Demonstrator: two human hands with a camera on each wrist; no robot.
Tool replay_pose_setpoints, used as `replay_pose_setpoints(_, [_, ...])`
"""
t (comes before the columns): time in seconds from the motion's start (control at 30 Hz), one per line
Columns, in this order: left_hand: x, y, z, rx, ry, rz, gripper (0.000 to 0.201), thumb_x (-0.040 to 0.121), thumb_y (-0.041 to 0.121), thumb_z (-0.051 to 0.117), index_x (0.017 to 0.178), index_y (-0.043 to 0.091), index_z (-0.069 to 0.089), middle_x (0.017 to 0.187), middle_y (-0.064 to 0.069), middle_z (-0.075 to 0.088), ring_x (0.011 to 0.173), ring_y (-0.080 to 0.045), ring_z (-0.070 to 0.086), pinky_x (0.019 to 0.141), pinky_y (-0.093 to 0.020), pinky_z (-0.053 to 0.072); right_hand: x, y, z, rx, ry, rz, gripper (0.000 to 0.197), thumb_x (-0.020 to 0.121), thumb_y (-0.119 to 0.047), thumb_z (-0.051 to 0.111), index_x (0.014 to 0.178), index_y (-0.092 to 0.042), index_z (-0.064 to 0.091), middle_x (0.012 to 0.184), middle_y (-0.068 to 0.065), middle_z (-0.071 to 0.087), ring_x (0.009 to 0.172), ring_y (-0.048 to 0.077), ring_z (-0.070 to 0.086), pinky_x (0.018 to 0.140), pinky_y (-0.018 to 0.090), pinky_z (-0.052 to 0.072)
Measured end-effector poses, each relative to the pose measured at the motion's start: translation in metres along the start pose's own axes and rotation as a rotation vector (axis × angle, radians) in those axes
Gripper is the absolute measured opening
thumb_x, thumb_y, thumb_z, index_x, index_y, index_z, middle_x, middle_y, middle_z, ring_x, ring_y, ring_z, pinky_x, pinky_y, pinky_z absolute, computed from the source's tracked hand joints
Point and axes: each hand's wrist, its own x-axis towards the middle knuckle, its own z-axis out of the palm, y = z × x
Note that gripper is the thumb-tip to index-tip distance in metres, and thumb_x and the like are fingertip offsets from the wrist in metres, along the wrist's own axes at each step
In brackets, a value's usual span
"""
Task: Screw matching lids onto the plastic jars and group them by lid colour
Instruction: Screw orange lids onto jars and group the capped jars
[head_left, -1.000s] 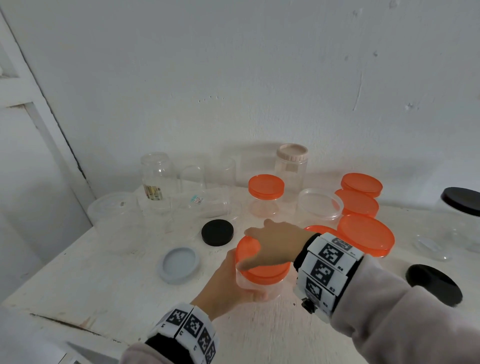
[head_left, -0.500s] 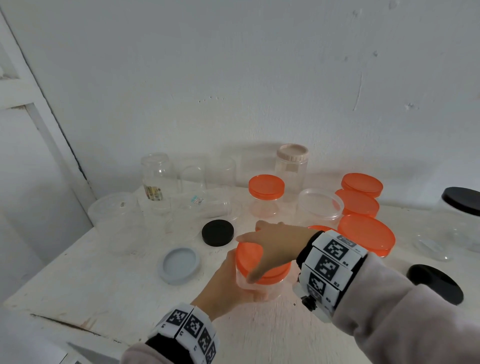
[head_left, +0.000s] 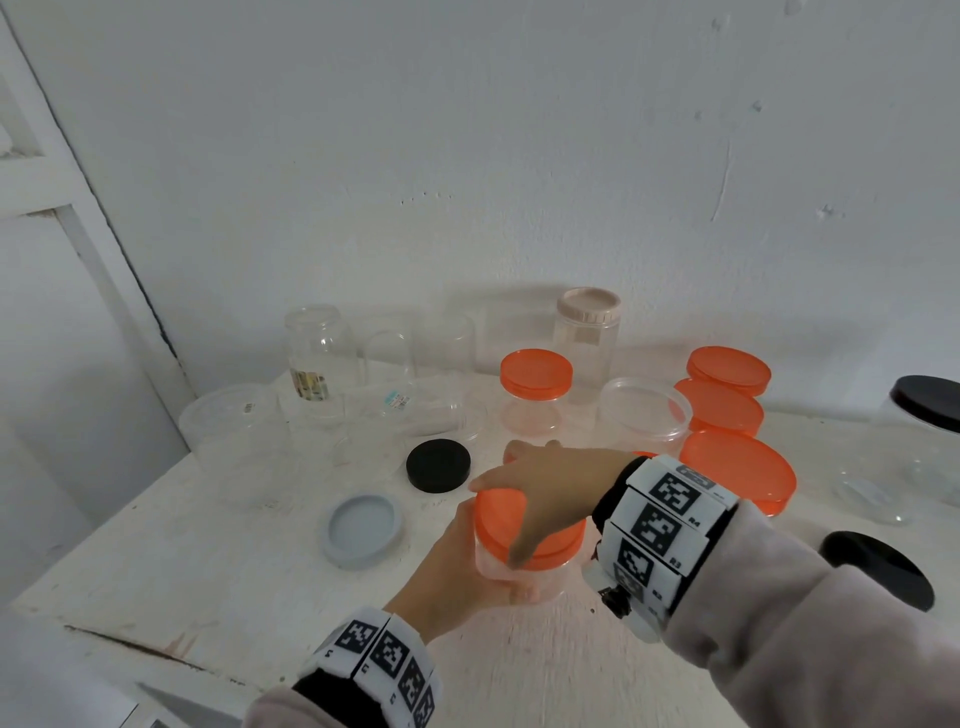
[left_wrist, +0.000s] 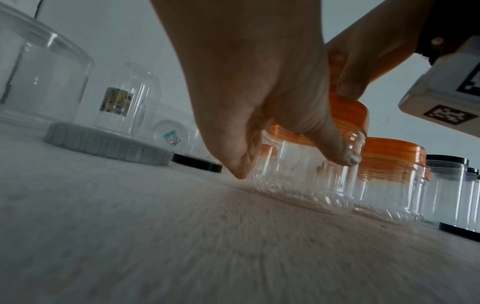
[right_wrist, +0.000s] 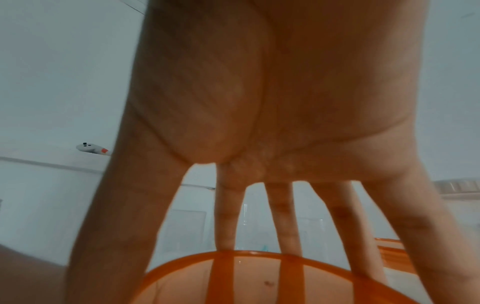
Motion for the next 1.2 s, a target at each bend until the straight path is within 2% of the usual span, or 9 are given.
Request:
replay_pose_setpoints(0.17, [-0.001,-0.007,0.001,-0.054,0.005,0.024,0.074,0.067,0.017,0.087,0.124,0.040,0.045,0.119,0.013,0.060,0.111,-0.001,0.057,0.096,-0.029,0.051,0.004,0.001,0.008,0.029,0.082,0.117,0.093,0.069,-0.080,0.057,0.146,-0.035,0.029,0.139,0.003,0.036,0.126,0.032,0.040,0.086,0.040,0.038])
replay_pose_setpoints(0.3, [0.001,-0.008,0.002,0.002,-0.006,-0.056,0.102,0.066,0.025,0.087,0.145,0.026,0.023,0.141,0.007,0.043,0.129,-0.013,0.045,0.108,-0.041,0.041,0.001,0.003,0.003,0.026,-0.021,0.053,0.100,0.066,-0.064,0.073,0.145,-0.049,0.014,0.142,-0.002,0.028,0.129,0.029,0.032,0.093,0.047,0.039])
replay_pose_setpoints(0.4, [0.002,-0.009,0.002,0.001,-0.009,-0.041,0.099,0.066,0.023,0.087,0.143,0.024,0.026,0.138,0.004,0.047,0.127,-0.014,0.047,0.107,-0.042,0.042,0.002,0.003,0.002,0.024,-0.026,0.016,0.095,0.067,-0.057,0.075,0.143,-0.051,0.018,0.137,-0.004,0.031,0.126,0.028,0.032,0.090,0.045,0.040])
replay_pose_setpoints(0.5, [0.001,-0.009,0.002,-0.022,-0.009,-0.025,0.093,0.067,0.023,0.087,0.138,0.033,0.028,0.135,0.011,0.047,0.124,-0.006,0.048,0.106,-0.035,0.044,0.004,0.002,0.006,0.034,0.033,0.062,0.093,0.067,-0.072,0.067,0.144,-0.042,0.025,0.134,-0.001,0.035,0.125,0.030,0.038,0.083,0.040,0.036])
replay_pose_setpoints(0.63, [-0.001,-0.010,0.001,-0.034,-0.011,0.011,0.081,0.067,0.022,0.087,0.121,0.049,0.033,0.125,0.024,0.050,0.117,0.003,0.051,0.091,-0.011,0.045,0.005,0.001,0.010,0.037,0.073,0.132,0.098,0.066,-0.081,0.060,0.145,-0.033,0.027,0.138,0.003,0.037,0.125,0.032,0.042,0.088,0.043,0.040])
replay_pose_setpoints(0.83, [0.002,-0.010,0.002,0.028,0.000,-0.059,0.103,0.065,0.024,0.088,0.144,0.025,0.023,0.140,0.004,0.044,0.127,-0.014,0.046,0.107,-0.040,0.042,0.001,0.003,0.001,0.037,-0.060,0.042,0.099,0.067,-0.053,0.077,0.143,-0.053,0.014,0.141,-0.004,0.028,0.128,0.029,0.033,0.092,0.046,0.041])
replay_pose_setpoints(0.97, [0.000,-0.011,0.002,0.001,-0.009,-0.052,0.097,0.066,0.026,0.087,0.138,0.039,0.023,0.136,0.014,0.044,0.122,-0.003,0.046,0.104,-0.027,0.043,0.003,0.004,0.006,0.042,-0.005,0.061,0.097,0.065,-0.067,0.072,0.144,-0.049,0.018,0.136,-0.002,0.033,0.126,0.030,0.036,0.087,0.044,0.040])
replay_pose_setpoints(1.1, [-0.002,-0.008,0.002,-0.018,-0.010,-0.043,0.097,0.066,0.025,0.088,0.137,0.041,0.023,0.136,0.015,0.044,0.123,-0.003,0.047,0.107,-0.030,0.042,0.002,0.002,0.012,0.058,0.064,0.117,0.097,0.065,-0.078,0.063,0.145,-0.037,0.025,0.136,0.003,0.036,0.122,0.031,0.043,0.082,0.040,0.038])
replay_pose_setpoints(1.2, [-0.003,-0.002,0.002,0.008,-0.009,-0.042,0.091,0.068,0.021,0.086,0.134,0.040,0.026,0.136,0.013,0.045,0.126,-0.006,0.046,0.107,-0.031,0.042,-0.002,0.001,0.007,0.032,0.001,0.106,0.105,0.065,-0.069,0.071,0.147,-0.046,0.010,0.145,0.002,0.028,0.130,0.032,0.035,0.092,0.047,0.039])
